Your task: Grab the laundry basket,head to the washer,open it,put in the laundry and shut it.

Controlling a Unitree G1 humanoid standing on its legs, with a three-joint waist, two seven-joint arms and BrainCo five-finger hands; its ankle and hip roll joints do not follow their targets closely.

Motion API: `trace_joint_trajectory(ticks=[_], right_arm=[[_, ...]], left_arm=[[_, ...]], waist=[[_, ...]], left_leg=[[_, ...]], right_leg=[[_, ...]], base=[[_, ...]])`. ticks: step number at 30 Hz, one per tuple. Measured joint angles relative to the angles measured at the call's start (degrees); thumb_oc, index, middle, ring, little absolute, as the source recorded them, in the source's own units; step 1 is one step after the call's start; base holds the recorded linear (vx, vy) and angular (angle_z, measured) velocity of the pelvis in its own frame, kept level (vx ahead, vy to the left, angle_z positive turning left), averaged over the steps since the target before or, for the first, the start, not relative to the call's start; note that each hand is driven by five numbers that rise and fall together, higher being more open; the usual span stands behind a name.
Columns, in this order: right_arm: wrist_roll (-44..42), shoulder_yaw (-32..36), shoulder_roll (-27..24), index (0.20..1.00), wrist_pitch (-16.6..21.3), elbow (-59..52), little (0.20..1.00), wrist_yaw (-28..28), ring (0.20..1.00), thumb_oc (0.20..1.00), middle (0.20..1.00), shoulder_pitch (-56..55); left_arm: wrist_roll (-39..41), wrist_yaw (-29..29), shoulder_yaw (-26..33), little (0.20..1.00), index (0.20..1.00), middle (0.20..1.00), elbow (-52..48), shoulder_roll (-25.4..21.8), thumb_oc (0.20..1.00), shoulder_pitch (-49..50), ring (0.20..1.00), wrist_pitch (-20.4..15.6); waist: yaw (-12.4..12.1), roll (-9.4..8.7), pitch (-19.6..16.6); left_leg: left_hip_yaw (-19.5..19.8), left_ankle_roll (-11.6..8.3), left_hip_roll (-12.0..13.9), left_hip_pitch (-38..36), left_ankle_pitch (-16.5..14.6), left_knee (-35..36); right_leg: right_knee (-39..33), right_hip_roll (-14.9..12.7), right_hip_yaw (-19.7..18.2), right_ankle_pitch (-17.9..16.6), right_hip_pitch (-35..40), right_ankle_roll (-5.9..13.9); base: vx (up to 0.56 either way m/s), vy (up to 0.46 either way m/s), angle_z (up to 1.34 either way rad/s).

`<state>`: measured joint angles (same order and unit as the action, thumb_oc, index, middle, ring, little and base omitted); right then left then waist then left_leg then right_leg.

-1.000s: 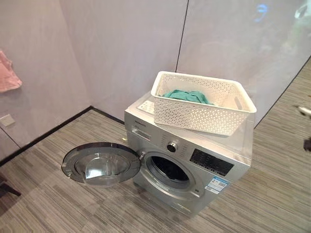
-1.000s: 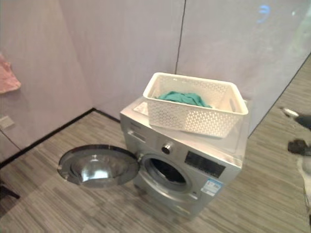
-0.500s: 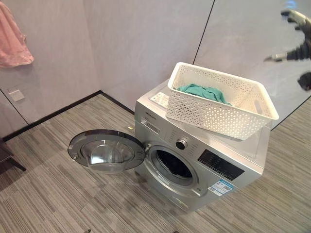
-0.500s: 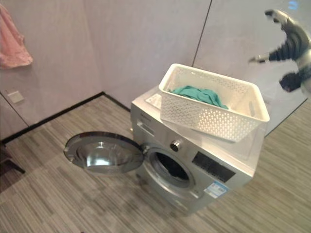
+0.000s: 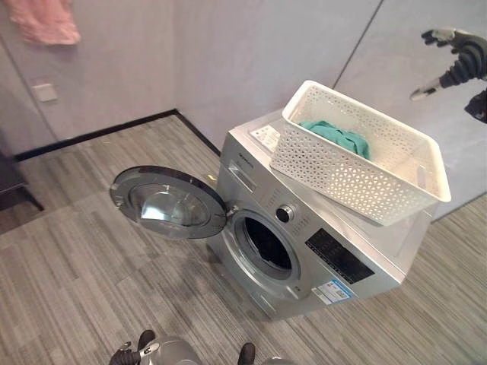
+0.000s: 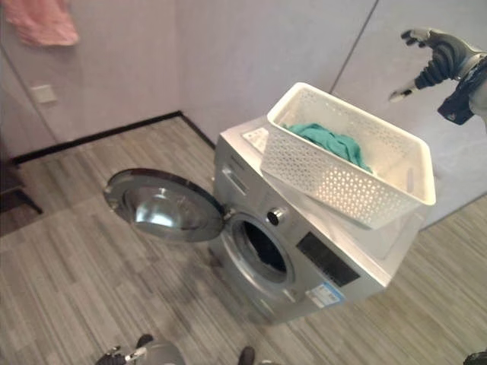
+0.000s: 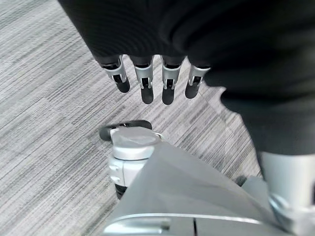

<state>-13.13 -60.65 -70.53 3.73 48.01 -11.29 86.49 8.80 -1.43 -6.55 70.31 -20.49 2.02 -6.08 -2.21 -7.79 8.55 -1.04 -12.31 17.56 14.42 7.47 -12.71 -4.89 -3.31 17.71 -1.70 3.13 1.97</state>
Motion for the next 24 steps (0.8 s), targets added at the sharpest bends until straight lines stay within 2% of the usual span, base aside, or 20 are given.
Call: trace_joint_trajectory(ticks=[1,2,4,5,6,8,9,10,13,16,20,24], right_arm=[[0.7,0.4,-0.5,1.000,0.0,1.2,1.000,0.0,1.000,1.000,1.000,-0.3],[1.5,0.5,-0.1,1.000,-0.4,3.0,1.000,0.0,1.000,1.000,1.000,-0.4],[3.6,0.7,2.9,1.000,-1.0,7.3,1.000,0.0,1.000,1.000,1.000,-1.0],[4.7,3.2,4.3,1.000,-1.6,5.8,1.000,0.0,1.000,1.000,1.000,-3.6],[5.1,5.8,5.8,1.000,-1.6,3.4,1.000,0.1,1.000,1.000,1.000,-7.4],[5.8,5.5,8.2,1.000,-1.6,1.8,1.000,-0.4,1.000,1.000,1.000,-11.0],[6.1,5.6,10.3,1.000,-1.6,1.3,1.000,-0.4,1.000,1.000,1.000,-11.5],[6.1,5.6,10.6,1.000,-1.5,-0.3,1.000,-0.4,1.000,1.000,1.000,-11.6],[6.1,5.7,12.8,1.000,-1.4,-1.2,1.000,-0.3,1.000,1.000,1.000,-11.3],[6.0,5.3,15.0,1.000,-1.2,-1.5,1.000,-0.3,1.000,1.000,1.000,-10.5],[6.0,3.6,15.0,1.000,-1.3,-0.8,1.000,-0.4,1.000,1.000,1.000,-7.3],[6.0,1.5,15.1,1.000,-1.4,-0.2,1.000,-0.5,1.000,1.000,1.000,-5.6]], left_arm=[[0.0,0.0,-1.2,1.000,1.000,1.000,0.0,0.1,1.000,-0.3,1.000,0.0],[-0.4,0.1,-1.6,1.000,1.000,1.000,0.0,0.3,1.000,-0.8,1.000,-0.4],[-0.4,0.1,-3.3,1.000,1.000,1.000,0.6,1.0,1.000,-0.6,1.000,-0.5],[-0.4,0.0,-3.2,1.000,1.000,1.000,0.5,1.4,1.000,0.5,1.000,-0.5],[-0.4,0.0,-3.2,1.000,1.000,1.000,0.5,1.8,1.000,1.8,1.000,-0.4],[-0.4,-0.1,-3.1,1.000,1.000,1.000,0.2,0.9,1.000,2.5,1.000,-0.4],[-0.4,-0.1,-2.9,1.000,1.000,1.000,-0.6,0.3,1.000,2.0,1.000,-0.8],[-0.4,-0.2,-2.4,1.000,1.000,1.000,-1.8,-0.1,1.000,0.9,1.000,-1.3],[-0.4,-0.5,-2.5,1.000,1.000,1.000,-2.4,-0.7,1.000,-0.7,1.000,-1.4],[-0.2,-0.6,-3.1,1.000,1.000,1.000,-5.3,-0.4,1.000,-1.7,1.000,-1.7],[0.2,-0.6,-3.8,1.000,1.000,1.000,-5.7,0.6,1.000,-1.7,1.000,-1.7],[0.3,-0.8,-3.7,1.000,1.000,1.000,-3.9,0.4,1.000,-1.8,1.000,-1.7]], waist=[[0.4,-0.26,0.2],[-0.4,0.12,0.2],[-0.1,1.59,-0.3],[-0.4,2.45,-0.5],[-0.2,3.22,-1.1],[0.7,1.01,-2.0],[0.6,0.02,-2.7],[0.4,-0.33,-2.9],[-0.6,-0.53,-3.0],[-0.7,-0.16,-3.1],[-1.1,1.91,-1.0],[-1.0,2.05,0.9]], left_leg=[[0.2,-0.23,-2.4,-0.1,-0.1,3.3],[0.2,-0.09,-3.9,0.1,-0.2,5.8],[0.3,0.93,-6.1,-0.7,-0.8,9.8],[-0.2,1.98,-6.5,-3.1,-1.0,11.8],[-0.2,4.40,-7.0,-5.6,0.0,13.4],[-2.5,6.20,-9.6,-6.4,-1.5,12.6],[-4.3,7.63,-11.4,-6.5,-2.8,11.3],[-4.8,8.39,-12.5,-6.3,-3.6,10.2],[-5.6,8.44,-12.7,-6.1,-4.6,9.4],[-5.1,8.10,-12.1,-1.2,-4.5,7.9],[-4.3,7.70,-11.5,2.9,-4.0,6.8],[-4.1,7.57,-11.1,4.3,-3.6,6.9]], right_leg=[[0.0,-1.2,-0.1,0.0,-0.4,-0.02],[-0.1,-1.7,-0.5,0.0,-1.2,0.03],[-0.5,-2.7,-2.1,-0.7,-2.5,1.14],[-0.5,-2.6,-3.7,-1.2,-2.3,1.93],[-0.5,-2.9,-4.1,-1.8,-1.5,2.93],[-0.5,-6.0,-4.5,-1.6,-1.0,2.83],[-0.1,-8.1,-4.8,-2.1,-1.1,3.26],[0.0,-9.0,-4.6,-2.8,-1.0,4.37],[0.0,-9.3,-4.6,-3.1,-1.3,5.10],[0.0,-8.8,-4.5,-3.4,-5.3,6.57],[0.0,-8.2,-4.3,-3.8,-8.5,6.46],[0.0,-7.6,-4.2,-4.2,-9.8,6.28]], base=[[0.11,0.152,0.22],[0.19,0.220,0.16],[0.24,0.187,-0.35],[0.22,0.163,-0.74],[0.18,0.147,-0.53],[0.12,0.128,-0.29],[0.06,0.105,-0.28],[0.03,0.075,-0.26],[-0.06,0.038,-0.09],[-0.10,0.014,0.03],[-0.09,-0.004,0.04],[-0.02,-0.020,0.01]])
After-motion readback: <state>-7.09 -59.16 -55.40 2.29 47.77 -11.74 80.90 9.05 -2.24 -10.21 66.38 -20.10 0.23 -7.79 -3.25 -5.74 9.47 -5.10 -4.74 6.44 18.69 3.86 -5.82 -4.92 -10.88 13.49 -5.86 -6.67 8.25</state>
